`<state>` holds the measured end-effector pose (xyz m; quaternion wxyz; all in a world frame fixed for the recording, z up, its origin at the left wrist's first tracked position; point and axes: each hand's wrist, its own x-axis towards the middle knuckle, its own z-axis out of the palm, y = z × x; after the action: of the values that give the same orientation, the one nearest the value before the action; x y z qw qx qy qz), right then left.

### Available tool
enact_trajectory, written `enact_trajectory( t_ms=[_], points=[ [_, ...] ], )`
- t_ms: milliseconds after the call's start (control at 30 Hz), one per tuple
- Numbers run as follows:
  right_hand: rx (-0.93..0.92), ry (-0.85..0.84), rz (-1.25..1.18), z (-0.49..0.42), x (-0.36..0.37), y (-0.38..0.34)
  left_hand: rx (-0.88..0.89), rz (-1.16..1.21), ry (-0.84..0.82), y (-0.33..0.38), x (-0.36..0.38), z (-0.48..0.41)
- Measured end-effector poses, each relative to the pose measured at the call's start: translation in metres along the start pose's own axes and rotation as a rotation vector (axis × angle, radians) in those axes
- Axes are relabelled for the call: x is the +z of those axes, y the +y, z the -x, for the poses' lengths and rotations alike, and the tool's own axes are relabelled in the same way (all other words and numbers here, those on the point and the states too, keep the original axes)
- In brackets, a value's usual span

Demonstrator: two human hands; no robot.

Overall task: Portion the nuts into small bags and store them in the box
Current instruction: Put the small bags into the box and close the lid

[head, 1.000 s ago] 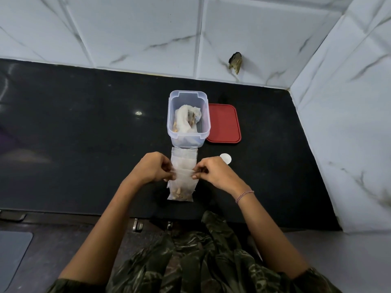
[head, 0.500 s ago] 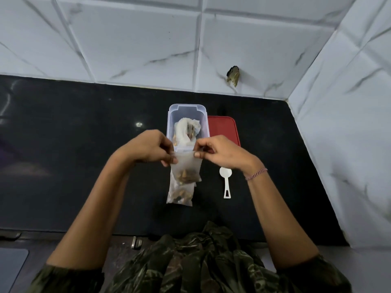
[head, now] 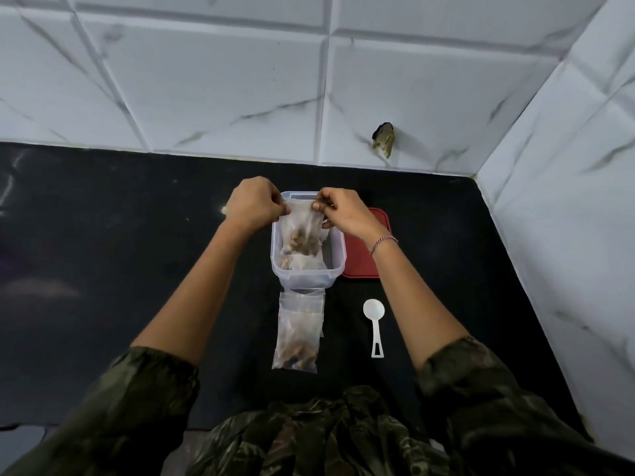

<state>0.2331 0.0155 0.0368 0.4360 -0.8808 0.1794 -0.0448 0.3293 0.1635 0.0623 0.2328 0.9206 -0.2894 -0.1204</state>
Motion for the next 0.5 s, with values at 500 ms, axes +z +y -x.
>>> enact_trajectory(
  t_ms=[500],
  points=[
    [0.034,0.136,0.497,-0.047,0.030,0.014,0.163,-0.341,-0.072,0.002,0.057,0.001]
  ],
)
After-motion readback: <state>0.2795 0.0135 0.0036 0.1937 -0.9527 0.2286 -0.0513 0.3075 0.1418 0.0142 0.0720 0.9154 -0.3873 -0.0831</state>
